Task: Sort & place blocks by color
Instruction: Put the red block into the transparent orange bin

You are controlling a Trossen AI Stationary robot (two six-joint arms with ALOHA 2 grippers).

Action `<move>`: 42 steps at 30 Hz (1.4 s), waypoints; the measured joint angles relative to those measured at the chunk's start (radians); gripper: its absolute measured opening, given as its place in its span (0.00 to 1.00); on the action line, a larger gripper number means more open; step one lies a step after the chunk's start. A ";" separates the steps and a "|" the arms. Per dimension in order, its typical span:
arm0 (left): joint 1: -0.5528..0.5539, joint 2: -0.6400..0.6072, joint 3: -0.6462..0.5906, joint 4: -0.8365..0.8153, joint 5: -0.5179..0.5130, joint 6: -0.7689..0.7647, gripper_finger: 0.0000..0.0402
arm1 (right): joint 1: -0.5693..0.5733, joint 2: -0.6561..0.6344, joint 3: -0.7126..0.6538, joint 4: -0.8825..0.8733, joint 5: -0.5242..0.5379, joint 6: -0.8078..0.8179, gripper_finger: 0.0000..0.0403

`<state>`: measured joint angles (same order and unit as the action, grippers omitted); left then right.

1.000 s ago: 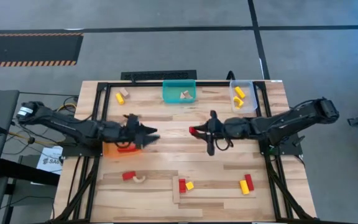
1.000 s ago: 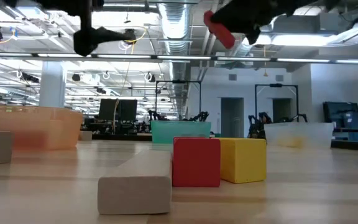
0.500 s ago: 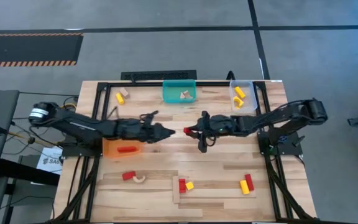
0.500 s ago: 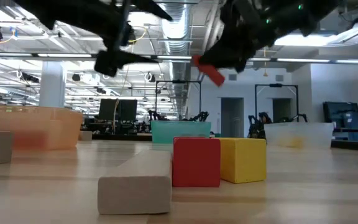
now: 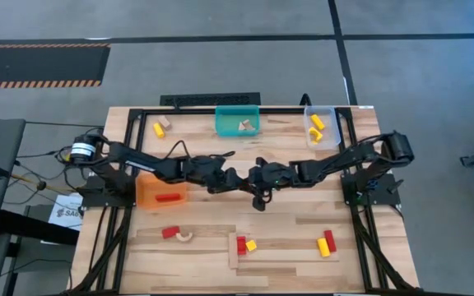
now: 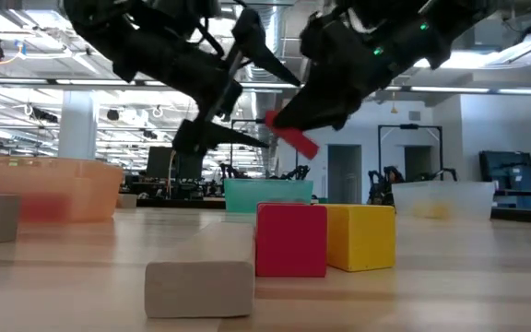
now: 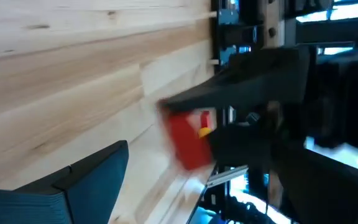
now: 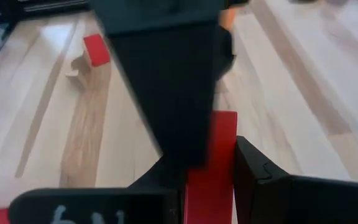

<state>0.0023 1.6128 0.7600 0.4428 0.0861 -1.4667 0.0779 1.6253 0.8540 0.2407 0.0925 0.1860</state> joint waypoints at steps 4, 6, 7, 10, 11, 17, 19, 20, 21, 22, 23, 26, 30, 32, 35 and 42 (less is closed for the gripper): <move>0.012 0.007 -0.003 -0.033 0.006 0.003 0.93 | 0.001 0.020 0.030 -0.051 -0.018 0.001 0.20; 0.015 0.007 -0.003 -0.042 0.006 0.003 0.89 | 0.001 0.015 0.039 -0.083 -0.017 0.005 0.20; 0.015 0.007 -0.003 -0.044 0.007 0.003 0.87 | 0.001 0.018 0.042 -0.081 -0.017 0.005 0.20; 0.015 0.007 -0.003 -0.047 0.012 0.007 0.78 | 0.000 0.016 0.041 -0.082 -0.017 0.000 0.20; 0.015 0.007 -0.003 -0.055 0.013 0.007 0.75 | 0.000 0.013 0.041 -0.083 -0.016 -0.002 0.20; 0.020 0.007 -0.003 -0.072 0.014 0.038 0.57 | -0.003 0.013 0.041 -0.074 -0.016 -0.015 0.20; 0.020 0.007 -0.003 -0.075 0.012 0.041 0.52 | -0.004 0.013 0.041 -0.071 -0.016 -0.031 0.20; 0.020 0.007 -0.003 -0.078 0.006 0.041 0.49 | -0.004 0.013 0.041 -0.070 -0.016 -0.037 0.20; 0.020 0.007 -0.003 -0.080 0.003 0.041 0.47 | -0.004 0.013 0.041 -0.070 -0.016 -0.038 0.20; 0.020 0.007 -0.003 -0.081 0.000 0.041 0.45 | -0.004 0.013 0.041 -0.070 -0.016 -0.046 0.20; 0.020 0.007 -0.003 -0.080 -0.004 0.041 0.43 | -0.004 0.013 0.041 -0.069 -0.018 -0.058 0.20; 0.020 0.006 -0.003 -0.076 -0.012 0.041 0.36 | -0.004 0.013 0.041 -0.069 -0.019 -0.079 0.20; 0.020 0.005 -0.002 -0.073 -0.016 0.051 0.28 | -0.004 0.013 0.041 -0.068 -0.021 -0.088 0.20; 0.019 0.005 -0.001 -0.069 -0.018 0.053 0.24 | -0.005 0.013 0.041 -0.068 -0.027 -0.090 0.20; 0.019 0.005 -0.001 -0.061 -0.018 0.068 0.18 | -0.005 0.013 0.041 -0.069 -0.030 -0.094 0.20; 0.018 0.005 -0.004 -0.056 -0.019 0.079 0.08 | -0.005 0.013 0.041 -0.070 -0.029 -0.093 0.30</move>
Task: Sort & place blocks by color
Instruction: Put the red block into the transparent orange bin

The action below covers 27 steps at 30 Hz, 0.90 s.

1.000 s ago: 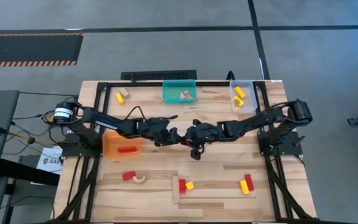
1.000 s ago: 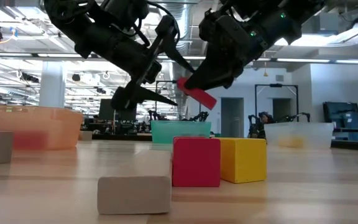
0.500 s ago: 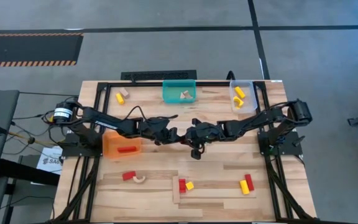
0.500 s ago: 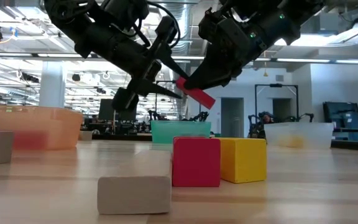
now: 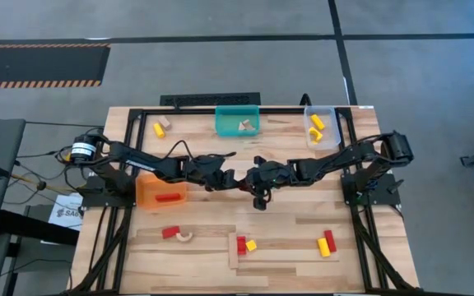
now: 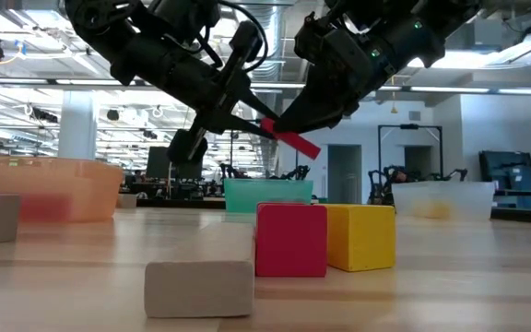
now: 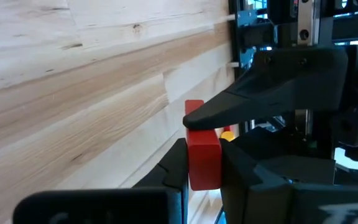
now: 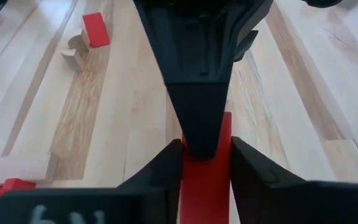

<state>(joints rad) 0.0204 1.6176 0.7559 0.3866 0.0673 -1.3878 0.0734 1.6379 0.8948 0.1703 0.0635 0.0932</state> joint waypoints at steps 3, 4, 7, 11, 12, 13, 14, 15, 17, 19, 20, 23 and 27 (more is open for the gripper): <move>0.003 -0.002 0.000 -0.008 0.000 0.035 0.07 | 0.000 -0.001 0.000 0.002 -0.005 0.005 0.38; 0.010 -0.010 0.000 -0.025 0.002 0.051 0.07 | 0.000 -0.005 0.000 -0.002 -0.006 0.004 0.41; 0.044 -0.069 0.000 -0.127 0.014 0.131 0.07 | -0.011 -0.043 0.000 -0.054 -0.008 0.008 0.49; 0.081 -0.224 0.000 -0.410 -0.016 0.252 0.07 | -0.028 -0.112 0.000 -0.166 -0.017 0.057 0.57; 0.084 -0.269 0.000 -0.483 -0.018 0.278 0.07 | -0.034 -0.128 0.000 -0.180 -0.017 0.070 0.57; 0.086 -0.322 0.001 -0.569 -0.017 0.300 0.07 | -0.041 -0.142 0.000 -0.189 -0.017 0.079 0.58; 0.084 -0.375 0.001 -0.666 -0.017 0.315 0.07 | -0.045 -0.154 0.000 -0.202 -0.016 0.083 0.58; 0.075 -0.425 0.001 -0.748 -0.020 0.321 0.07 | -0.049 -0.160 0.000 -0.207 -0.013 0.084 0.58; 0.042 -0.532 0.001 -0.902 -0.024 0.316 0.07 | -0.056 -0.169 0.000 -0.215 -0.012 0.085 0.58; -0.006 -0.634 0.001 -1.023 -0.052 0.277 0.07 | -0.056 -0.166 0.000 -0.204 -0.012 0.085 0.57; -0.031 -0.684 0.001 -1.086 -0.084 0.247 0.07 | -0.056 -0.163 0.000 -0.206 -0.012 0.085 0.56; -0.100 -0.823 0.001 -1.257 -0.203 0.127 0.07 | -0.056 -0.154 0.000 -0.204 -0.012 0.085 0.55; -0.175 -0.951 -0.002 -1.466 -0.335 -0.050 0.07 | -0.056 -0.141 -0.002 -0.200 -0.012 0.090 0.55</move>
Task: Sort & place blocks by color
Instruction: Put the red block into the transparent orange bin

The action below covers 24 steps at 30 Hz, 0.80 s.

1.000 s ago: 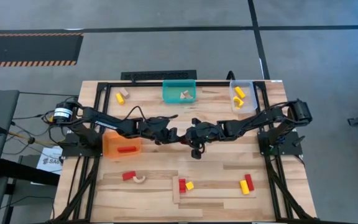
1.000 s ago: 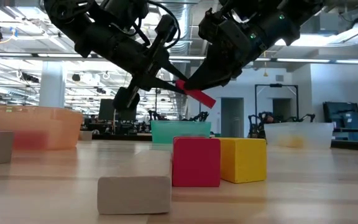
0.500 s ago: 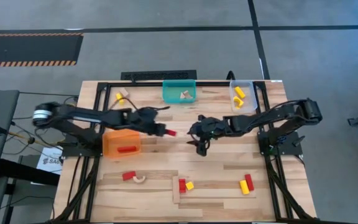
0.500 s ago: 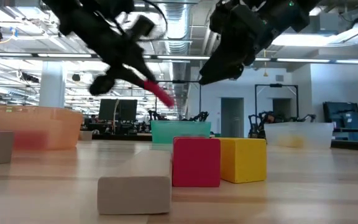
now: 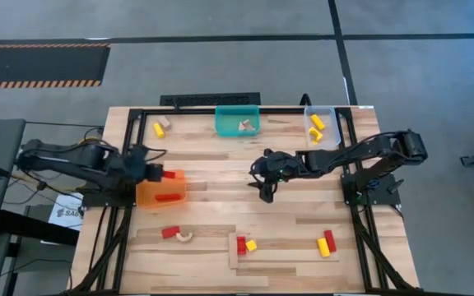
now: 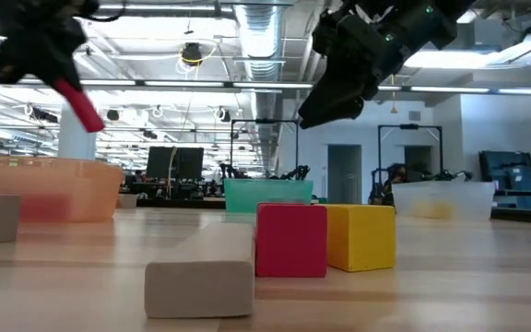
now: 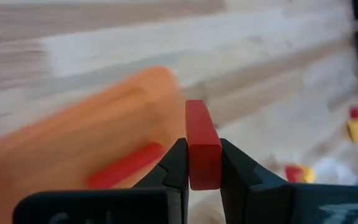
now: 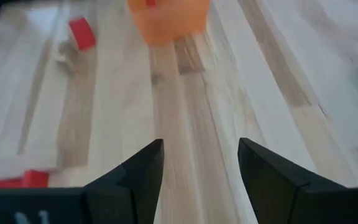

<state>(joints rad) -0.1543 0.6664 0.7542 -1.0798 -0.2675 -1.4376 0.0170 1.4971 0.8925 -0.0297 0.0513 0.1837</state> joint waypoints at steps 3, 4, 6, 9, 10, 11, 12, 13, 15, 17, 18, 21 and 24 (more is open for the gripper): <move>-0.026 -0.032 -0.012 -0.090 -0.057 -0.074 0.07 | 0.000 0.004 0.003 0.018 0.000 0.001 0.55; -0.029 -0.032 -0.018 -0.098 -0.060 -0.087 0.07 | -0.002 0.006 0.002 0.015 0.000 0.002 0.55; -0.029 -0.021 -0.032 -0.110 -0.059 -0.093 0.07 | -0.006 0.007 0.002 0.012 0.000 0.002 0.55; -0.029 0.007 -0.061 -0.080 -0.054 -0.094 0.07 | -0.006 0.006 0.002 0.016 0.001 0.003 0.55; -0.029 0.017 -0.072 -0.072 -0.053 -0.094 0.07 | -0.006 0.006 0.002 0.015 0.000 0.003 0.55; -0.029 0.027 -0.082 -0.067 -0.053 -0.095 0.08 | -0.005 0.006 0.002 0.015 0.000 0.010 0.55; -0.028 0.037 -0.086 -0.058 -0.055 -0.095 0.08 | -0.005 0.006 0.002 0.015 0.000 0.023 0.55; -0.027 0.046 -0.088 -0.053 -0.058 -0.095 0.10 | -0.005 0.006 0.002 0.015 0.000 0.035 0.55; -0.025 0.061 -0.088 -0.054 -0.064 -0.094 0.14 | -0.006 0.006 0.002 0.015 0.000 0.052 0.55; -0.025 0.068 -0.088 -0.054 -0.070 -0.094 0.18 | -0.006 0.006 0.002 0.015 0.000 0.054 0.55; -0.025 0.071 -0.088 -0.054 -0.070 -0.094 0.20 | -0.005 0.006 0.002 0.015 0.000 0.055 0.54; -0.025 0.072 -0.088 -0.052 -0.050 -0.067 0.27 | -0.004 0.006 0.002 0.015 0.000 0.055 0.54; -0.025 0.072 -0.088 -0.050 -0.028 -0.039 0.36 | -0.004 0.006 0.002 0.014 0.000 0.055 0.54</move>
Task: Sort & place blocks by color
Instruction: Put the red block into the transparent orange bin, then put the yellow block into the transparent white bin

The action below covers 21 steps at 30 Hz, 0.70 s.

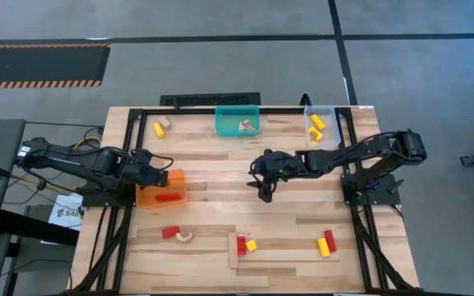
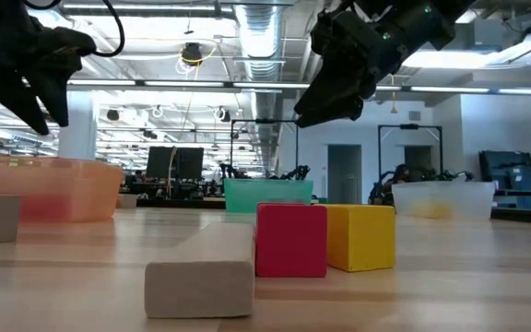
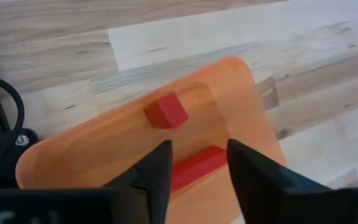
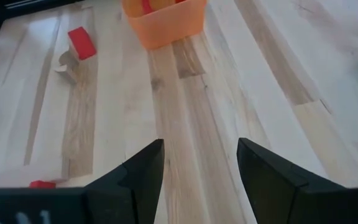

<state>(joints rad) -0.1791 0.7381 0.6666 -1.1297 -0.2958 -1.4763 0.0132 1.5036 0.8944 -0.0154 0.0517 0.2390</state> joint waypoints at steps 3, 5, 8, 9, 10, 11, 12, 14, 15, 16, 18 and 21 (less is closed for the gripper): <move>0.000 -0.001 0.000 0.000 -0.007 0.000 0.46 | 0.000 0.000 0.000 0.000 0.000 0.000 0.54; 0.000 -0.009 0.000 0.000 -0.015 0.011 0.54 | -0.001 0.000 0.000 0.000 0.000 0.000 0.54; 0.000 -0.022 0.018 -0.013 -0.016 0.062 0.64 | -0.001 0.000 0.000 0.000 -0.001 0.000 0.54; 0.000 -0.028 0.032 -0.029 -0.018 0.073 0.68 | -0.001 0.000 0.000 0.000 -0.001 0.000 0.54; 0.002 -0.033 0.048 -0.043 -0.024 0.079 0.70 | -0.001 0.000 0.000 0.000 -0.001 0.000 0.54; 0.005 -0.037 0.066 -0.057 -0.027 0.080 0.73 | -0.001 0.000 0.000 0.000 -0.002 0.000 0.54; 0.010 -0.041 0.086 -0.074 -0.031 0.081 0.75 | -0.001 0.000 0.000 0.000 -0.005 0.000 0.54; 0.022 -0.046 0.131 -0.098 -0.049 0.098 0.77 | -0.001 0.000 0.000 0.000 -0.017 0.000 0.54; 0.027 -0.046 0.154 -0.092 -0.061 0.115 0.78 | -0.001 0.000 0.000 0.000 -0.025 0.000 0.54; 0.029 -0.046 0.173 -0.074 -0.073 0.138 0.78 | 0.000 0.000 0.000 0.000 -0.027 0.000 0.54; 0.029 -0.043 0.187 0.015 -0.079 0.196 0.77 | 0.003 0.000 0.000 0.000 -0.028 0.013 0.54; 0.031 0.007 0.161 0.171 -0.062 0.261 0.71 | 0.005 0.000 0.000 0.000 -0.029 0.023 0.54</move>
<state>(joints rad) -0.1477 0.7448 0.8274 -0.9585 -0.3574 -1.2155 0.0181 1.5036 0.8944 -0.0154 0.0231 0.2615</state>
